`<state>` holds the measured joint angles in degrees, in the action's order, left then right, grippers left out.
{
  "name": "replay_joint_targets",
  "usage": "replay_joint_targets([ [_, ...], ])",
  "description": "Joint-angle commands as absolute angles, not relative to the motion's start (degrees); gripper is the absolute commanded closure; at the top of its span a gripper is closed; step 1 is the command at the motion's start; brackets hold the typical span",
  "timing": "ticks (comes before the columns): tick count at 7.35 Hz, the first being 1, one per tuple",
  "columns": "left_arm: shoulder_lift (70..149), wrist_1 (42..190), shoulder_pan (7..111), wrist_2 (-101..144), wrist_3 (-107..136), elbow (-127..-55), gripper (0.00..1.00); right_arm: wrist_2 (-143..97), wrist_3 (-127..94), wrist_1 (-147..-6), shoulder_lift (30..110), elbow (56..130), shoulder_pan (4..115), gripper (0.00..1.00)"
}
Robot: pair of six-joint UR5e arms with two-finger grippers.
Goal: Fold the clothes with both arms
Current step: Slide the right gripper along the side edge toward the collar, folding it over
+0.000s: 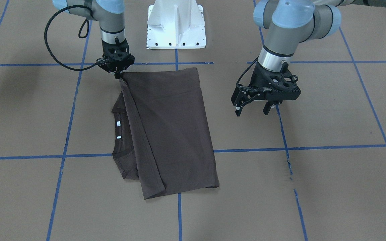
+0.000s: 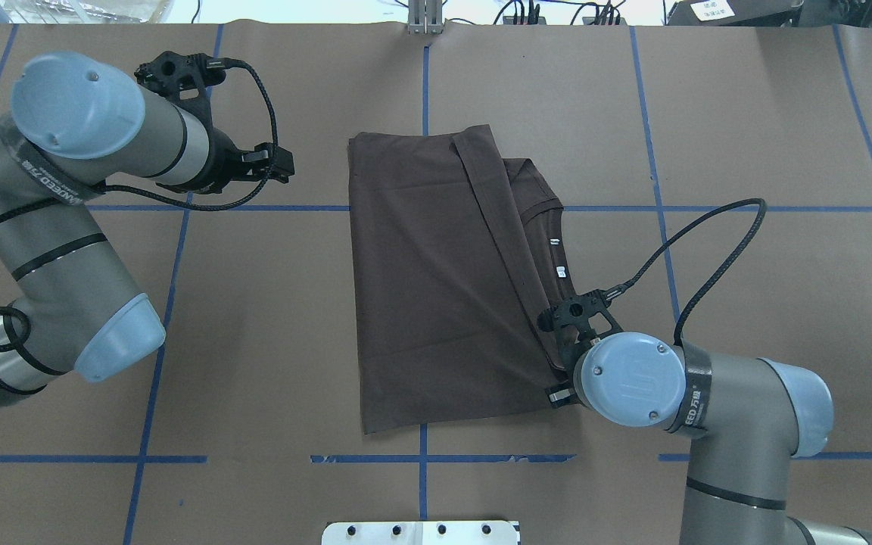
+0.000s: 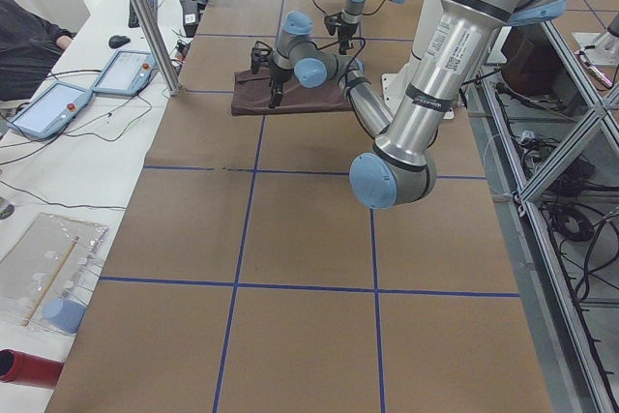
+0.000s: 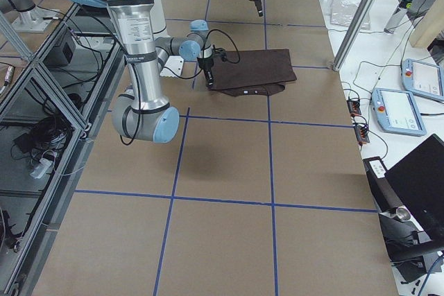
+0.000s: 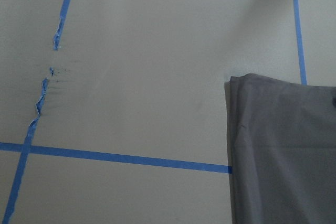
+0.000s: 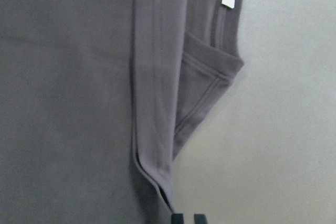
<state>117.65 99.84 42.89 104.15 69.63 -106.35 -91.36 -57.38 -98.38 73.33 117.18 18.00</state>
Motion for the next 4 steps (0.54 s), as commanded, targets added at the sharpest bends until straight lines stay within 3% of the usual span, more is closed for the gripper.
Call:
replay_joint_targets([
  [1,117.77,99.84,42.89,104.15,69.35,-106.44,0.00,-91.67,-56.96,-98.35,71.30,115.94,22.22,0.00],
  [3,117.77,99.93,42.89,104.15,69.17,-106.35,0.00,-91.58,-54.78,-98.26,62.88,108.05,22.94,0.00],
  [4,117.77,99.93,42.89,104.15,69.08,-106.35,0.00,-91.67,-53.10,-98.44,62.67,107.58,22.94,0.00],
])
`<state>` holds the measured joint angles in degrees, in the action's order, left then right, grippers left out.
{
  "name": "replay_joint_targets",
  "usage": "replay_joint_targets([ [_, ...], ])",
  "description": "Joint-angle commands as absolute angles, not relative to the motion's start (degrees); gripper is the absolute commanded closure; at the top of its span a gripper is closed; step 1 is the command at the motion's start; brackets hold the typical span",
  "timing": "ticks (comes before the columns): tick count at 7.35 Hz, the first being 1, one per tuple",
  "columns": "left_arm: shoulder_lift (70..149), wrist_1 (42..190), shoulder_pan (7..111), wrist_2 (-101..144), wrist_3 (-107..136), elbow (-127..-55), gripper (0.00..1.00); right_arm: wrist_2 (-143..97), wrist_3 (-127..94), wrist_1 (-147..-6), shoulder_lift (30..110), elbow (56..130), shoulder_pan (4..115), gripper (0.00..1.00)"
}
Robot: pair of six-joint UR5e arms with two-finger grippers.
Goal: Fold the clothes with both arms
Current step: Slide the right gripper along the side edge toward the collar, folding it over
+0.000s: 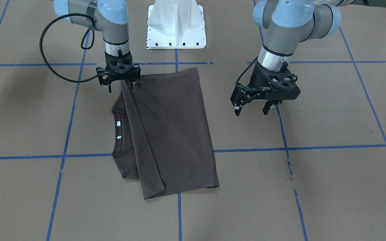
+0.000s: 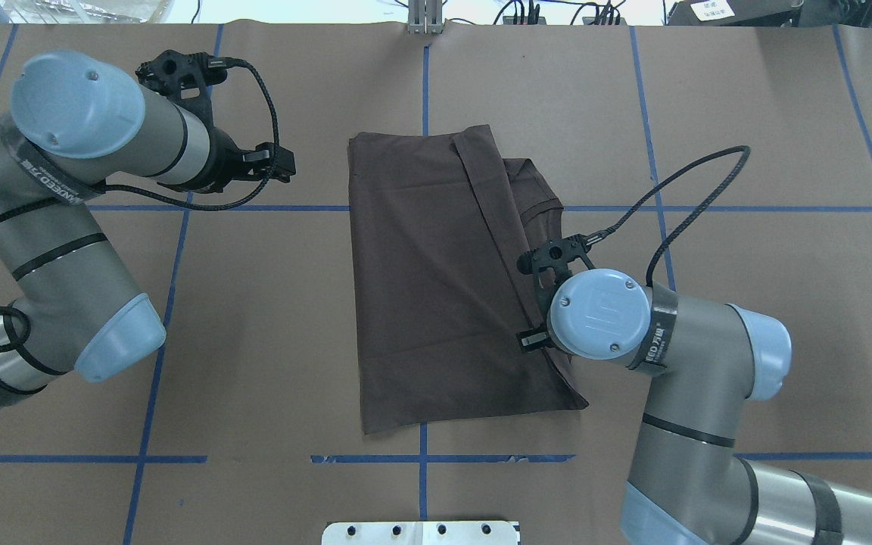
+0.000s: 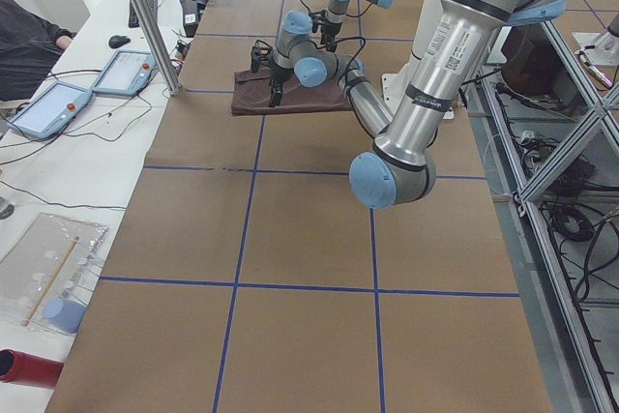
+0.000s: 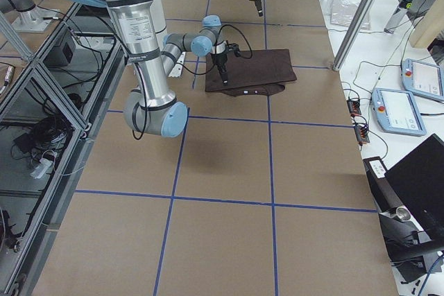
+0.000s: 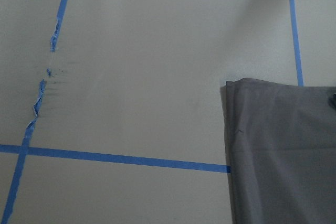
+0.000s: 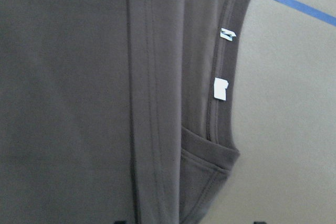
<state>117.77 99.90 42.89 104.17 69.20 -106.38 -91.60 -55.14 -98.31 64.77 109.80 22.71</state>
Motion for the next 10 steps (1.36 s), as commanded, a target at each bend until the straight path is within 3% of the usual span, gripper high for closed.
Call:
replay_joint_targets([
  [1,117.77,99.93,42.89,104.24,69.08,-106.35,0.00,-93.41,-52.39,-98.96,62.67,106.62,22.94,0.00],
  [10,117.77,99.93,42.98,104.24,69.26,-106.44,0.00,-101.95,-49.22,-104.15,63.28,103.45,25.14,0.00],
])
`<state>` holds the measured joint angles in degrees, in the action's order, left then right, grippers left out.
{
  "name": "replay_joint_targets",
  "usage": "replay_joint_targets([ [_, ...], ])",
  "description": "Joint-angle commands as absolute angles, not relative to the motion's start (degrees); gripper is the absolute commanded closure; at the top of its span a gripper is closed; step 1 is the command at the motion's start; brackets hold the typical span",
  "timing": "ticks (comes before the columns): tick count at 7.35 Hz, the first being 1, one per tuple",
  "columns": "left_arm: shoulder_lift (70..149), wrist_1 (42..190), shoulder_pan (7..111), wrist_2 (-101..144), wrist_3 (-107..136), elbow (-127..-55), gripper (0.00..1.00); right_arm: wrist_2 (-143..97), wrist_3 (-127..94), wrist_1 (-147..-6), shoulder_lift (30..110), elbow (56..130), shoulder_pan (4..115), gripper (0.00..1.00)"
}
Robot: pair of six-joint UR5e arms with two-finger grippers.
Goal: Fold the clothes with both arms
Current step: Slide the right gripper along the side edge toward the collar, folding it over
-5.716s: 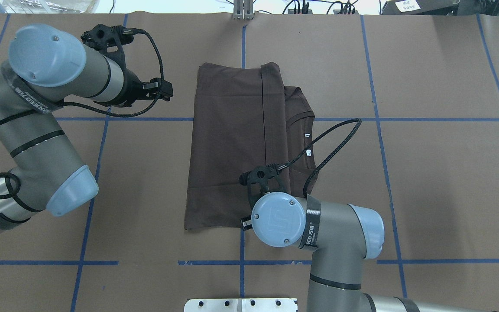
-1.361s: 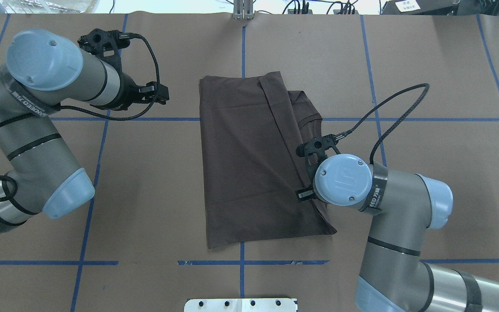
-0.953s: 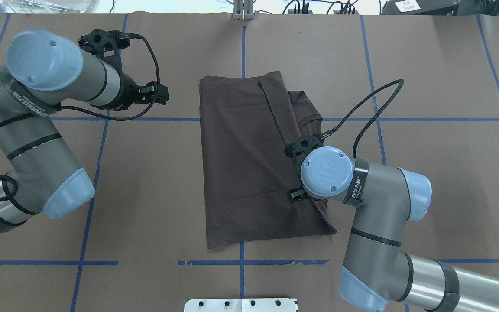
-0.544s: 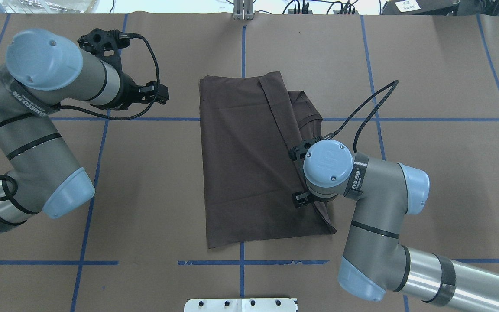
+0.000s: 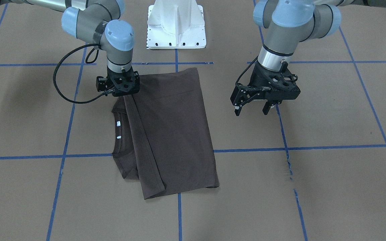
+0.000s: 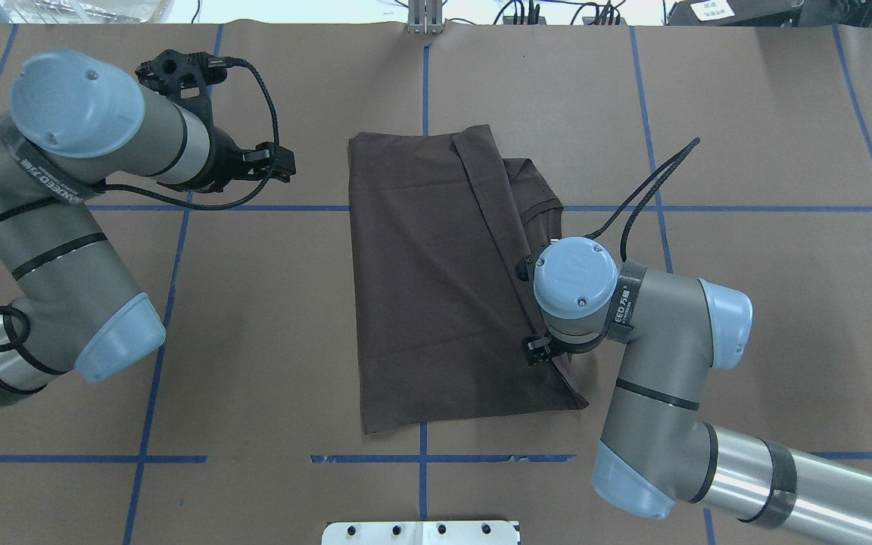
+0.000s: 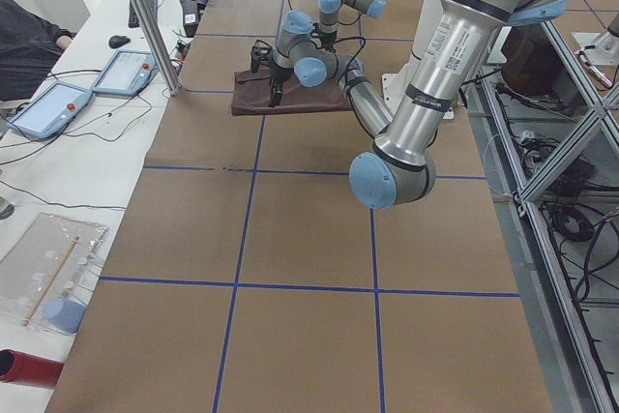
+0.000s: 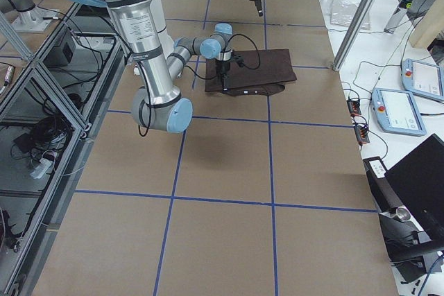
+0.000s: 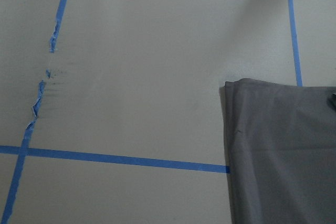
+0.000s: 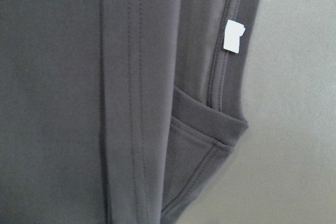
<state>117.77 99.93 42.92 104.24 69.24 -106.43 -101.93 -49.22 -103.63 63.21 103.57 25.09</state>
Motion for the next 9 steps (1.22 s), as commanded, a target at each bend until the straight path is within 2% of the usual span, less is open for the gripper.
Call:
replay_joint_targets([
  [1,117.77,99.93,42.89,104.24,69.26,-106.35,0.00,-101.95,-49.22,-104.15,63.28,103.19,25.05,0.00],
  [9,117.77,100.11,42.89,104.24,69.26,-106.35,0.00,-104.85,-49.31,-104.15,63.28,102.75,25.14,0.00],
])
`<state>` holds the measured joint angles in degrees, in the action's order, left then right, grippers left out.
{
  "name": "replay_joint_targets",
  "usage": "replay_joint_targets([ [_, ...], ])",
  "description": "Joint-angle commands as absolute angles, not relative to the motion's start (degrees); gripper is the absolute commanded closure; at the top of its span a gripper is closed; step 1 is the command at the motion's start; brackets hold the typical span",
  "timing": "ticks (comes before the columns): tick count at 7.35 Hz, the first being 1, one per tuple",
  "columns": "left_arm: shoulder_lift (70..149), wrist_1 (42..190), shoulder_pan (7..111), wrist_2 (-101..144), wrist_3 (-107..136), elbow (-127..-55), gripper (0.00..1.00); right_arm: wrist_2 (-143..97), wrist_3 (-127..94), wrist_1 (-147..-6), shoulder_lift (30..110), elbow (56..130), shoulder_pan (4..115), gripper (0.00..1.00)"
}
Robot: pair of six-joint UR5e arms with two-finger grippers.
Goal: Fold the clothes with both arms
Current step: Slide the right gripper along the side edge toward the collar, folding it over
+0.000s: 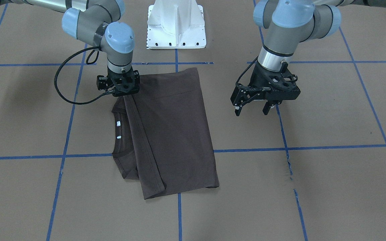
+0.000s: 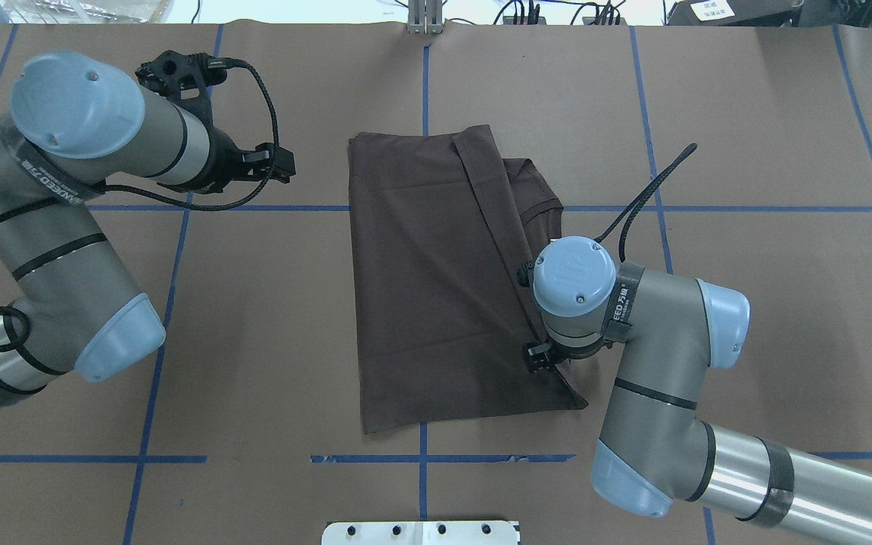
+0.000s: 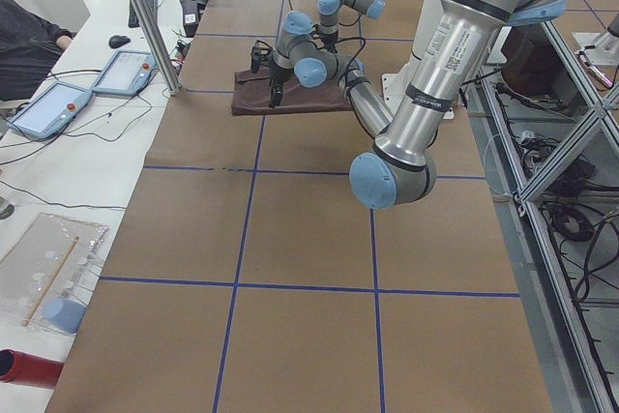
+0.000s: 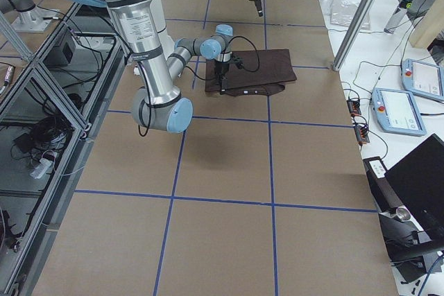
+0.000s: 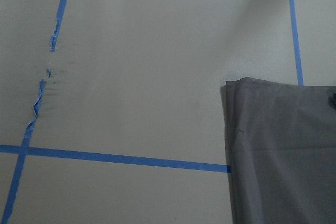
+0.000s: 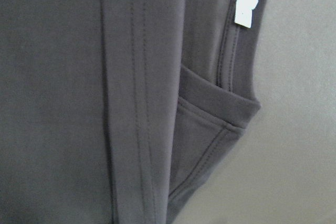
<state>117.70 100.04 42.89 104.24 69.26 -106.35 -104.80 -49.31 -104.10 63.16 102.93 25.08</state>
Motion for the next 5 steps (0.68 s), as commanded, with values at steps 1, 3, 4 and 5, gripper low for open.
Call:
replay_joint_targets([
  [1,117.86,100.11,42.89,104.24,69.34,-106.43,0.00,-104.85,-49.31,-104.15,63.37,102.74,25.22,0.00],
  [3,117.95,100.11,42.89,104.24,69.35,-106.44,0.00,-104.85,-49.22,-104.15,63.46,102.57,25.66,0.00],
  [4,118.12,100.11,42.89,104.24,69.52,-106.44,0.00,-104.85,-49.22,-104.15,63.63,102.48,26.36,0.00],
  [5,118.30,100.11,42.89,104.24,69.61,-106.44,0.00,-104.85,-48.61,-104.15,64.33,102.48,27.15,0.00],
])
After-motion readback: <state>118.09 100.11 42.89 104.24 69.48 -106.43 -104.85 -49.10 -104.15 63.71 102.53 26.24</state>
